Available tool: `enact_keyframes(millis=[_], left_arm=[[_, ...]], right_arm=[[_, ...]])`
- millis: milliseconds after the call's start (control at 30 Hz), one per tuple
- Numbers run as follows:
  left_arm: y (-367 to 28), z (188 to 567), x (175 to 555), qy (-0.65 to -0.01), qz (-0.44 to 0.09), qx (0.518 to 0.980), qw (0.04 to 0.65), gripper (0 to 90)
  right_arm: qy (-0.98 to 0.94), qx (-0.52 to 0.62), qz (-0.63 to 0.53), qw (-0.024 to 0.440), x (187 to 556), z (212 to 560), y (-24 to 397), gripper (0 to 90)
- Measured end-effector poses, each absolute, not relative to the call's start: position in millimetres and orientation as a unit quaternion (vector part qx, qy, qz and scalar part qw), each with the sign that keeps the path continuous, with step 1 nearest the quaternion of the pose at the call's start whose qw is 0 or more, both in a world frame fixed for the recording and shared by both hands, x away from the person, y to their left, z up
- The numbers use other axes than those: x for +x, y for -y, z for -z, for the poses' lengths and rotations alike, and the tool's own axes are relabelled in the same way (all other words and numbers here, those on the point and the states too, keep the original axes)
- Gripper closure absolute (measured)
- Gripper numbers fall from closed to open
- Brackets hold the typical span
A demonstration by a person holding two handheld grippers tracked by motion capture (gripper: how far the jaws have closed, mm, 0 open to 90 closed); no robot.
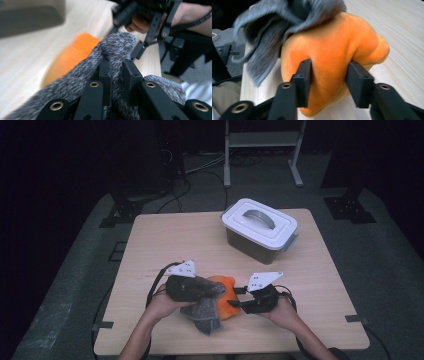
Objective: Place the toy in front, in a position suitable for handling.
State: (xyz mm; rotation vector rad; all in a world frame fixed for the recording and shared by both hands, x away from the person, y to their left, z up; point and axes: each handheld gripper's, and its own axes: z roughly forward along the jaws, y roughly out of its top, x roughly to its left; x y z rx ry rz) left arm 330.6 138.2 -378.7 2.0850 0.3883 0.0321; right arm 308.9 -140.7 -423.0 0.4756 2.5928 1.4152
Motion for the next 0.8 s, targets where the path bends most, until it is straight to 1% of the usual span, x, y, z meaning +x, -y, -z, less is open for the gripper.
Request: enact_keyframes(millis=[67,133,200,300,400,433,467,500,533,567,667,733,800], left_arm=[[-143,379,333,-0.175,-0.027,0.859,0.48,79.0],[-144,389,334,-0.181,-0.015,0.862,0.473,78.9],[-142,395,336,-0.184,-0.004,0.861,0.474,78.9],[-139,395,334,-0.169,0.02,0.864,0.474,78.7],[-132,399,331,-0.154,0.04,0.868,0.47,78.6],[-131,398,331,-0.154,0.038,0.868,0.471,78.5],[-131,397,331,-0.153,0.033,0.869,0.47,78.4],[-130,394,330,-0.153,0.024,0.869,0.47,78.4],[-130,391,330,-0.152,0.013,0.868,0.473,78.5],[-130,387,328,-0.154,0.004,0.866,0.476,78.5],[-132,376,325,-0.149,-0.023,0.86,0.487,78.5],[-132,369,322,-0.146,-0.033,0.856,0.495,78.4],[-130,369,322,-0.144,-0.036,0.859,0.49,78.4]], right_arm=[[-0.865,0.156,-0.472,0.075,309,423,141,57.0],[-0.865,0.155,-0.471,0.072,309,423,142,55.2],[-0.863,0.161,-0.475,0.06,312,420,144,47.7],[-0.854,0.188,-0.482,0.045,319,420,148,32.5],[-0.855,0.19,-0.481,0.038,320,421,148,32.6],[-0.855,0.192,-0.48,0.035,320,422,147,34.2],[-0.856,0.19,-0.479,0.039,319,423,146,38.8],[-0.856,0.188,-0.479,0.048,317,423,146,45.4],[-0.855,0.172,-0.484,0.074,312,420,146,55.9],[-0.855,0.172,-0.484,0.074,312,420,146,55.9],[-0.845,0.155,-0.502,0.102,308,411,148,64.3],[-0.836,0.148,-0.515,0.117,305,406,149,66.6],[-0.831,0.141,-0.526,0.117,304,403,150,67.9]])
